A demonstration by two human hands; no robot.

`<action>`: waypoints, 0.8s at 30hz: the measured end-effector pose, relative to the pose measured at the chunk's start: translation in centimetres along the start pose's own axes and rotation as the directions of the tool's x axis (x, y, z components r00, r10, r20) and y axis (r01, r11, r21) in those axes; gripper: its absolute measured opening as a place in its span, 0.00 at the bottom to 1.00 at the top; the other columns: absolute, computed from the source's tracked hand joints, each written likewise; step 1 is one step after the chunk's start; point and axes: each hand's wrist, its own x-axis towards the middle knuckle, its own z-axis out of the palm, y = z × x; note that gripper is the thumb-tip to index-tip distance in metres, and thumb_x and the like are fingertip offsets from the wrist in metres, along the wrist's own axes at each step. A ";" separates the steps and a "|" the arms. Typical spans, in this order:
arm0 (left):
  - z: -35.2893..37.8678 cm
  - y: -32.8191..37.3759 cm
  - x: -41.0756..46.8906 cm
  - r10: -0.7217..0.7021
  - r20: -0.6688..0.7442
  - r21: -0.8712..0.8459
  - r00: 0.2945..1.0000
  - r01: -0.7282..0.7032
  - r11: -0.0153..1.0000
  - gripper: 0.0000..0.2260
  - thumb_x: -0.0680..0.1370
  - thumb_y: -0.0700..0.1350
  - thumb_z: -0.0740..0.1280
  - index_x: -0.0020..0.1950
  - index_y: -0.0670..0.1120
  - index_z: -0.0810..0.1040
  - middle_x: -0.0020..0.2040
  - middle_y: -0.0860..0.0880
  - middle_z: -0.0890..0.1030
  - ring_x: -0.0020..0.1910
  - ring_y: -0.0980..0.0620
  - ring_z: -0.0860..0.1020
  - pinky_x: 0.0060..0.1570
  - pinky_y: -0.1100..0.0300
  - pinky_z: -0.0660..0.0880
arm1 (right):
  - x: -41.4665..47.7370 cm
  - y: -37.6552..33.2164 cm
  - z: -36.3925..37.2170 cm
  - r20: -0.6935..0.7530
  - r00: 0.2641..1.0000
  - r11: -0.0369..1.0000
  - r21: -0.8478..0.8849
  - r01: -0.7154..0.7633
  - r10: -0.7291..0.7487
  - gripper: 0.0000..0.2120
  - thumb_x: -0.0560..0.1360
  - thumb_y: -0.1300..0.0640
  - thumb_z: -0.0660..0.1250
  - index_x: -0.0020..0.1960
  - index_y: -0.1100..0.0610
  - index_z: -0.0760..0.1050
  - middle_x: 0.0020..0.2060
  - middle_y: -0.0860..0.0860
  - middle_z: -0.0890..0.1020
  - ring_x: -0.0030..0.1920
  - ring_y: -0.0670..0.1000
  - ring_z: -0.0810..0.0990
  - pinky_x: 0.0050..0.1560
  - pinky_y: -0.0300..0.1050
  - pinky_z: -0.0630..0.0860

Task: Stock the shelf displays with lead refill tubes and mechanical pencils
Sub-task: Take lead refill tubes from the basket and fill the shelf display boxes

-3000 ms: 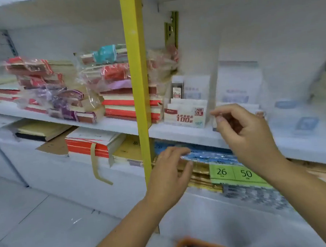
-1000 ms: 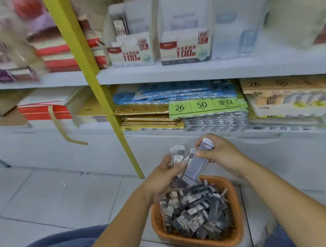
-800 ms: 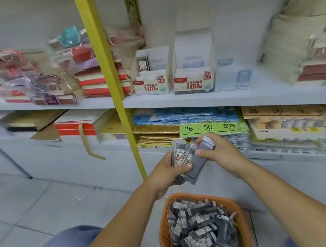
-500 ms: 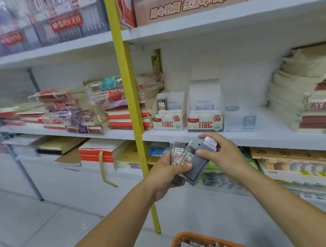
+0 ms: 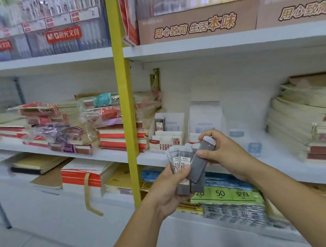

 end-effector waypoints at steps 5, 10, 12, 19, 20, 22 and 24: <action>-0.1 0.4 0.7 -0.029 0.142 -0.108 0.989 0.045 0.993 0.14 0.74 0.48 0.75 0.59 0.57 0.82 0.63 0.41 0.82 0.60 0.38 0.81 0.51 0.40 0.80 | 1.0 -0.4 -1.2 0.085 0.996 0.999 -0.006 0.032 -0.031 0.15 0.71 0.65 0.73 0.48 0.46 0.77 0.51 0.56 0.77 0.42 0.53 0.81 0.37 0.44 0.78; -0.4 0.3 0.9 0.003 0.083 -0.039 0.997 0.000 0.999 0.14 0.72 0.48 0.76 0.56 0.57 0.82 0.58 0.42 0.84 0.57 0.41 0.83 0.41 0.54 0.80 | 0.9 -0.9 -0.8 0.048 0.995 0.982 -0.163 0.095 -0.088 0.18 0.69 0.60 0.76 0.50 0.40 0.79 0.46 0.49 0.82 0.36 0.47 0.79 0.35 0.39 0.77; -0.7 0.1 1.0 0.023 0.036 -0.033 0.999 -0.022 0.999 0.15 0.69 0.47 0.78 0.54 0.57 0.83 0.57 0.43 0.85 0.54 0.43 0.83 0.40 0.56 0.80 | 0.9 -1.0 -0.4 0.045 0.992 0.956 -0.267 0.122 -0.114 0.19 0.69 0.58 0.77 0.50 0.36 0.77 0.44 0.46 0.83 0.30 0.47 0.76 0.28 0.36 0.72; -2.1 0.5 1.2 0.107 -0.128 -0.040 0.986 -0.113 0.993 0.11 0.72 0.42 0.76 0.50 0.57 0.84 0.52 0.48 0.87 0.48 0.48 0.84 0.36 0.59 0.78 | 1.0 -0.5 -0.1 0.066 0.997 0.999 -0.003 0.038 -0.037 0.10 0.75 0.61 0.70 0.51 0.49 0.76 0.44 0.54 0.83 0.38 0.57 0.83 0.41 0.46 0.80; -2.3 0.6 1.3 0.124 -0.169 -0.035 0.978 -0.132 0.991 0.12 0.73 0.41 0.76 0.51 0.57 0.83 0.51 0.49 0.87 0.49 0.47 0.83 0.34 0.59 0.78 | 1.1 -0.4 -0.2 0.065 0.998 0.999 0.037 0.015 -0.017 0.06 0.76 0.59 0.69 0.51 0.51 0.75 0.45 0.56 0.83 0.40 0.58 0.83 0.43 0.47 0.81; -2.6 0.6 1.3 0.159 -0.225 -0.008 0.961 -0.165 0.986 0.15 0.74 0.40 0.75 0.56 0.56 0.81 0.50 0.50 0.87 0.48 0.48 0.84 0.32 0.60 0.77 | 1.4 0.0 -0.3 0.062 0.998 0.998 0.054 -0.016 0.013 0.06 0.78 0.59 0.65 0.54 0.54 0.75 0.48 0.56 0.84 0.42 0.57 0.83 0.45 0.45 0.80; -2.7 0.6 1.4 0.198 -0.263 0.019 0.944 -0.200 0.980 0.16 0.75 0.39 0.74 0.59 0.56 0.79 0.49 0.51 0.87 0.44 0.50 0.84 0.30 0.61 0.76 | 1.6 0.2 -0.2 0.066 0.997 0.999 0.001 -0.042 0.041 0.10 0.79 0.63 0.62 0.58 0.53 0.74 0.50 0.52 0.85 0.44 0.54 0.83 0.44 0.41 0.79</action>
